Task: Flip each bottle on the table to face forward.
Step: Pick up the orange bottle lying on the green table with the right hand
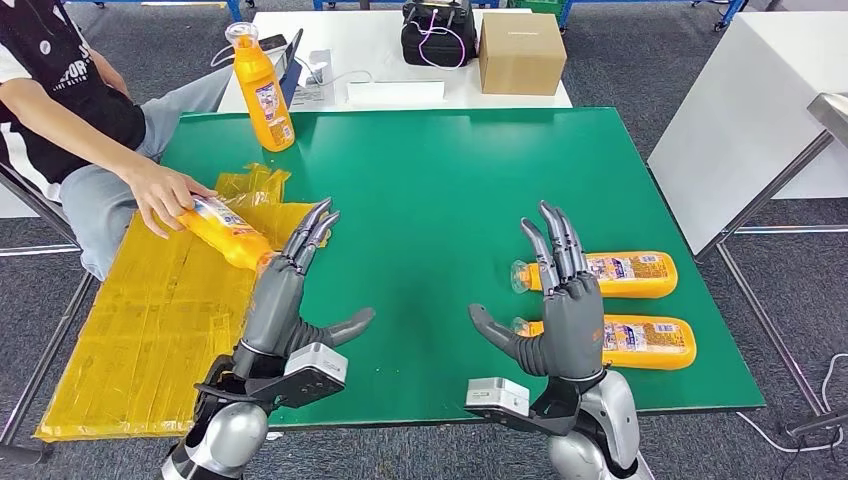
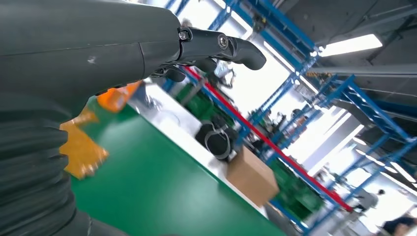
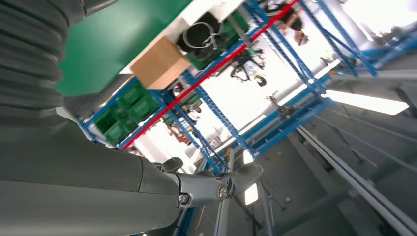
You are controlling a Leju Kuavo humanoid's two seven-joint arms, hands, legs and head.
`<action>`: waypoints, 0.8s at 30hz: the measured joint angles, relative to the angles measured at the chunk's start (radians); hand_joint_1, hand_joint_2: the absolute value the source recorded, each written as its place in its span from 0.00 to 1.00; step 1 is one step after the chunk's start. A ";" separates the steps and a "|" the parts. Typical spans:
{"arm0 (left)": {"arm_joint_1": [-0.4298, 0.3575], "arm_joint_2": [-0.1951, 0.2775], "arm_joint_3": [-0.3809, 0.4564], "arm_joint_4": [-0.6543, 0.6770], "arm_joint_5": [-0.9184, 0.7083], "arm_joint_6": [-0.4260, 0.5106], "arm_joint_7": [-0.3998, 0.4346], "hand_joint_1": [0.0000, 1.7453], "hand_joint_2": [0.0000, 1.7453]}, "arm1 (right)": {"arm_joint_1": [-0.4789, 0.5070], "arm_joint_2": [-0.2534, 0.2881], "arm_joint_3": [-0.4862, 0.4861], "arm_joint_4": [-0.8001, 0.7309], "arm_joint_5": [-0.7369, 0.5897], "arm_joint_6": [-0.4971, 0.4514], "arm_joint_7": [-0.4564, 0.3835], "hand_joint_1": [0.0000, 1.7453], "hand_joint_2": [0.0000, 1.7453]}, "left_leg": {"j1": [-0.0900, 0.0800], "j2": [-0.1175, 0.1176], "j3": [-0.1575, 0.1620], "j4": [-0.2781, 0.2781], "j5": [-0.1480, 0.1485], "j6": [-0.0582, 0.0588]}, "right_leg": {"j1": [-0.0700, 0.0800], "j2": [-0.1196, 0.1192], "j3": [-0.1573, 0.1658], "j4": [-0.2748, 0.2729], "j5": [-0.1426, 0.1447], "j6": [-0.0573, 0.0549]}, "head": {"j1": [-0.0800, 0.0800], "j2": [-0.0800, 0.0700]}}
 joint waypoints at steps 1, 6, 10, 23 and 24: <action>0.006 0.000 0.000 -0.004 0.032 -0.014 -0.009 0.00 1.00 | -0.001 -0.009 -0.004 0.001 0.035 0.018 0.027 0.00 1.00 | 0.000 0.000 0.000 0.000 0.000 0.000 | 0.000 0.000 0.000 0.000 0.000 0.000 | 0.000 0.000; 0.060 0.000 0.011 -0.046 0.236 -0.082 -0.058 0.00 1.00 | -0.023 -0.140 -0.065 0.047 0.160 0.147 0.102 0.00 1.00 | -0.001 -0.002 -0.001 0.000 0.000 0.001 | -0.001 0.000 0.000 0.000 0.000 0.001 | 0.000 0.000; 0.102 0.001 0.062 -0.080 0.392 -0.124 -0.091 0.00 1.00 | -0.063 -0.299 -0.150 0.128 0.164 0.253 0.077 0.00 1.00 | -0.004 -0.004 -0.002 0.000 0.000 0.003 | -0.004 -0.001 0.000 -0.001 0.001 0.003 | 0.000 0.000; 0.131 0.013 0.210 -0.095 0.562 -0.206 -0.119 0.00 1.00 | -0.298 -0.494 -0.209 0.515 0.114 0.350 0.042 0.00 1.00 | -0.004 -0.004 -0.003 0.000 0.003 0.006 | -0.004 -0.001 -0.001 0.000 0.003 0.005 | 0.000 0.000; 0.131 0.013 0.211 -0.095 0.562 -0.206 -0.119 0.00 1.00 | -0.303 -0.494 -0.208 0.527 0.118 0.347 0.048 0.00 1.00 | -0.004 -0.004 -0.003 0.000 0.003 0.006 | -0.004 -0.001 -0.001 0.000 0.003 0.005 | 0.000 0.000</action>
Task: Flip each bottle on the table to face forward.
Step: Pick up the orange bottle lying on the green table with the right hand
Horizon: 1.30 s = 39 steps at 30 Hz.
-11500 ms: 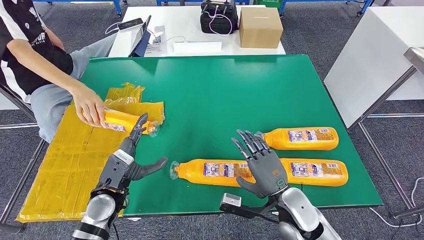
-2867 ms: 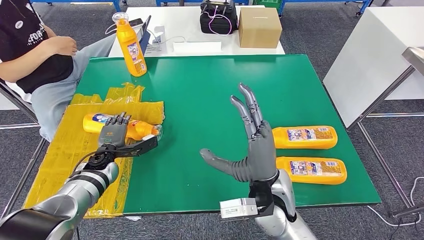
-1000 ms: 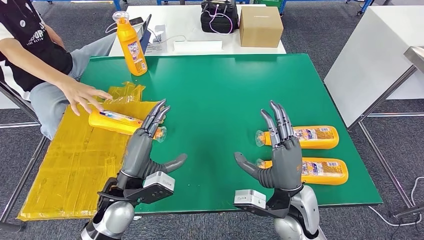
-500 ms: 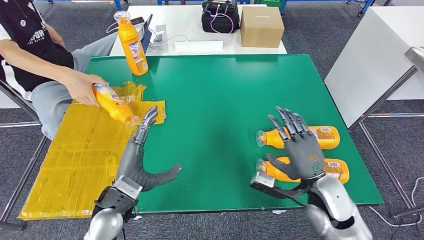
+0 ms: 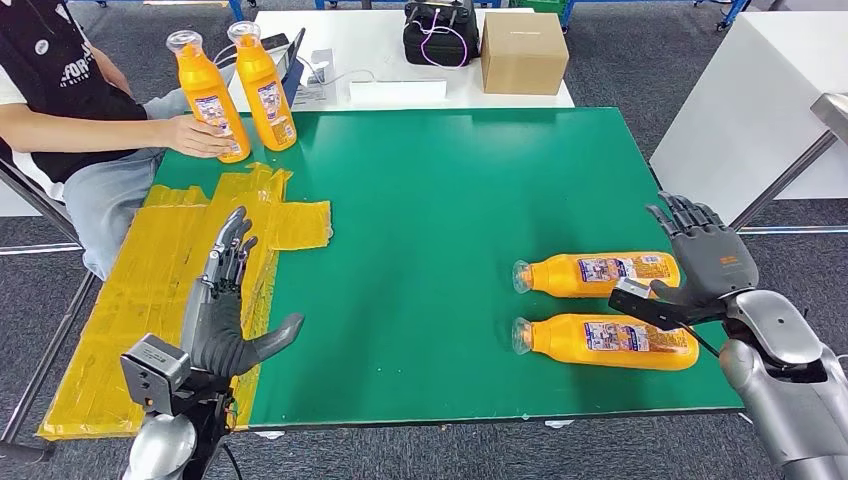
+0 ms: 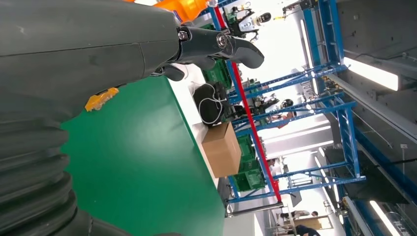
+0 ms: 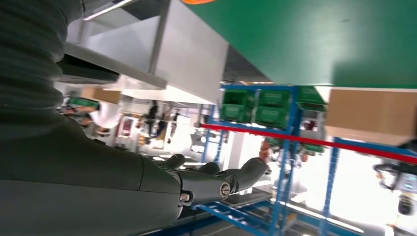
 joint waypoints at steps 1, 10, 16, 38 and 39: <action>0.000 0.000 0.000 0.000 0.000 0.000 0.000 0.00 1.00 | -0.005 0.000 0.000 0.012 0.004 -0.003 0.005 0.00 1.00 | 0.000 0.000 0.000 0.000 0.000 0.000 | 0.000 0.000 0.000 0.000 0.000 0.000 | 0.000 0.000; -0.002 0.000 0.000 0.001 0.002 -0.009 0.005 0.00 1.00 | -0.041 0.018 0.017 0.108 0.019 -0.003 0.008 0.00 1.00 | 0.000 0.000 -0.001 0.000 0.000 0.000 | 0.000 0.000 0.000 0.000 0.000 0.001 | 0.000 0.000; -0.003 0.000 0.000 0.002 0.004 -0.012 0.007 0.00 1.00 | -0.059 0.030 0.027 0.144 0.023 -0.001 0.008 0.00 1.00 | 0.000 0.000 0.000 0.000 0.000 0.000 | 0.000 0.000 0.000 0.000 0.000 0.001 | 0.000 0.000; -0.062 -0.004 -0.004 0.069 0.041 -0.028 0.015 0.00 1.00 | -0.293 0.192 0.141 0.663 0.161 -0.072 0.114 0.00 1.00 | 0.000 0.000 0.000 0.000 0.000 0.000 | 0.000 0.000 0.000 0.000 0.000 0.001 | 0.000 0.000; -0.064 -0.004 -0.004 0.073 0.042 -0.028 0.015 0.00 1.00 | -0.302 0.196 0.142 0.678 0.160 -0.071 0.115 0.00 1.00 | 0.000 0.000 0.000 0.000 0.000 0.000 | 0.000 0.000 0.000 0.000 0.000 0.001 | 0.000 0.000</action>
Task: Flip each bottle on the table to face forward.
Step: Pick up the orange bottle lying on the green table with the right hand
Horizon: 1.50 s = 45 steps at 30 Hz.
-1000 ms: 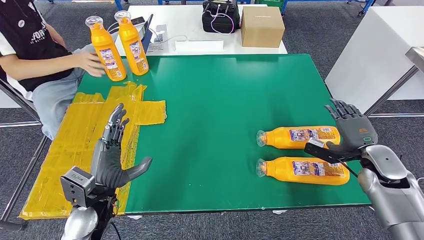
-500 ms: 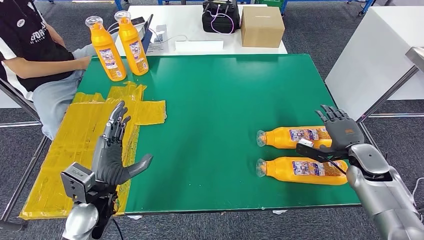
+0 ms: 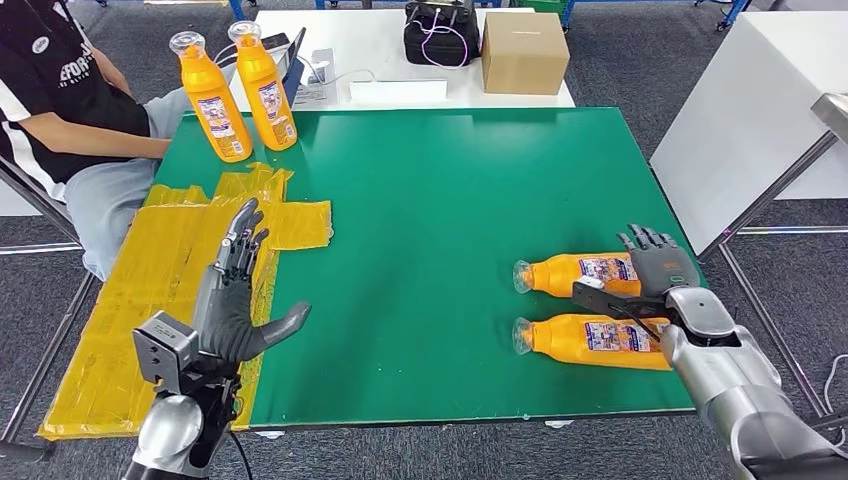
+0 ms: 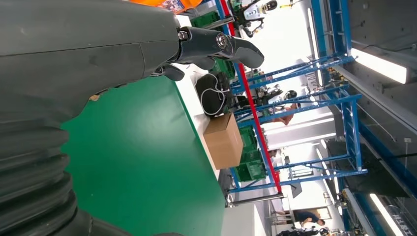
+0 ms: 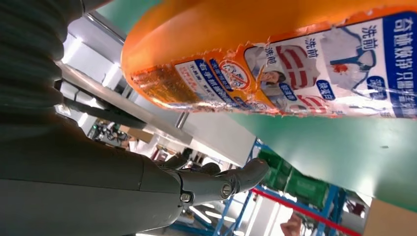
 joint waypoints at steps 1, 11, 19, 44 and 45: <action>-0.002 0.000 0.000 0.004 0.002 0.000 0.000 0.00 1.00 | -0.007 0.004 0.001 0.014 -0.001 0.001 0.001 0.00 1.00 | 0.000 0.000 0.000 0.000 0.000 0.000 | 0.000 0.000 0.000 0.000 0.000 0.000 | 0.000 0.000; -0.009 0.000 0.000 0.034 0.011 -0.003 0.002 0.00 1.00 | -0.052 0.023 0.004 0.106 -0.005 0.040 0.016 0.00 1.00 | 0.000 0.000 0.000 0.000 0.000 0.000 | 0.000 0.000 0.000 0.000 0.000 0.000 | 0.000 0.000; -0.037 0.000 -0.008 0.071 0.028 -0.013 0.001 0.00 1.00 | -0.088 0.028 -0.006 0.168 -0.020 0.162 0.050 0.45 1.00 | 0.000 0.000 0.000 0.000 0.000 0.000 | 0.000 0.000 0.000 0.000 0.000 0.000 | 0.000 0.000; -0.089 -0.003 -0.059 0.141 0.043 -0.014 -0.005 0.00 1.00 | -0.126 0.053 -0.043 0.232 0.006 0.145 0.059 1.00 1.00 | 0.000 0.000 0.000 0.000 0.000 0.000 | 0.000 0.000 0.000 0.000 0.000 0.000 | 0.000 0.000; -0.088 -0.003 -0.059 0.140 0.040 -0.013 -0.002 0.00 1.00 | -0.123 0.056 -0.042 0.232 0.010 0.112 0.064 1.00 1.00 | 0.000 0.000 0.000 0.000 0.000 0.000 | 0.000 0.000 0.000 0.000 0.000 0.000 | 0.000 0.000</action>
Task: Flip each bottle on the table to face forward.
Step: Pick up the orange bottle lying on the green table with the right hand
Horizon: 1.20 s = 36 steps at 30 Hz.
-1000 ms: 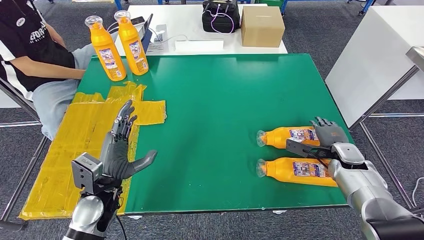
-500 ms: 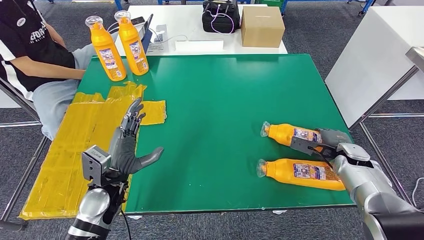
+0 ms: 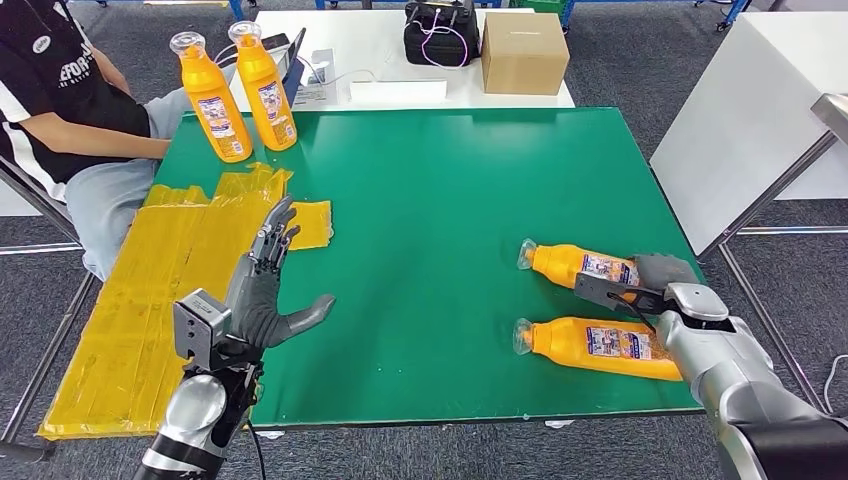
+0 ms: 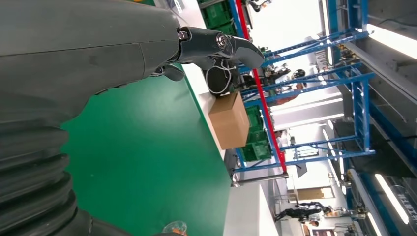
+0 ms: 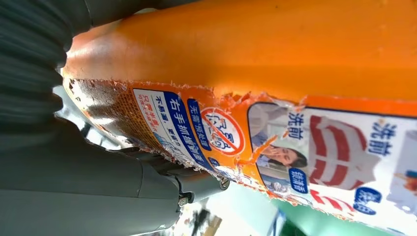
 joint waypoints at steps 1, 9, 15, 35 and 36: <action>0.003 0.000 0.000 -0.002 -0.004 0.002 0.004 0.00 1.00 | 0.004 0.004 0.000 -0.001 0.005 -0.044 0.008 1.00 1.00 | 0.000 0.000 0.000 0.000 0.000 0.000 | 0.000 0.000 0.000 0.000 0.000 0.000 | 0.000 0.000; 0.027 -0.014 -0.019 -0.026 -0.064 0.006 0.045 0.00 1.00 | 0.062 0.077 -0.063 -0.136 -0.118 -0.392 -0.042 1.00 1.00 | 0.001 0.000 -0.001 0.000 0.000 0.000 | 0.001 0.000 -0.001 0.000 0.000 -0.001 | 0.000 0.000; 0.028 -0.023 -0.058 -0.027 -0.103 0.015 0.074 0.00 1.00 | 0.243 0.198 -0.162 -0.548 -0.364 -0.403 -0.147 1.00 1.00 | 0.002 -0.001 -0.001 0.000 0.000 -0.001 | 0.002 -0.001 -0.002 0.000 -0.001 -0.001 | 0.000 0.000; 0.027 -0.025 -0.090 -0.027 -0.112 0.021 0.078 0.00 1.00 | 0.380 0.276 -0.196 -0.906 -0.433 -0.400 -0.157 1.00 1.00 | 0.002 0.000 -0.002 0.000 0.000 -0.001 | 0.001 0.000 -0.002 0.000 -0.001 -0.001 | 0.000 0.000; 0.027 -0.025 -0.090 -0.027 -0.112 0.021 0.078 0.00 1.00 | 0.381 0.276 -0.196 -0.907 -0.435 -0.399 -0.159 1.00 1.00 | 0.002 0.000 -0.002 0.000 0.000 -0.001 | 0.001 0.000 -0.002 0.000 -0.001 -0.001 | 0.000 0.000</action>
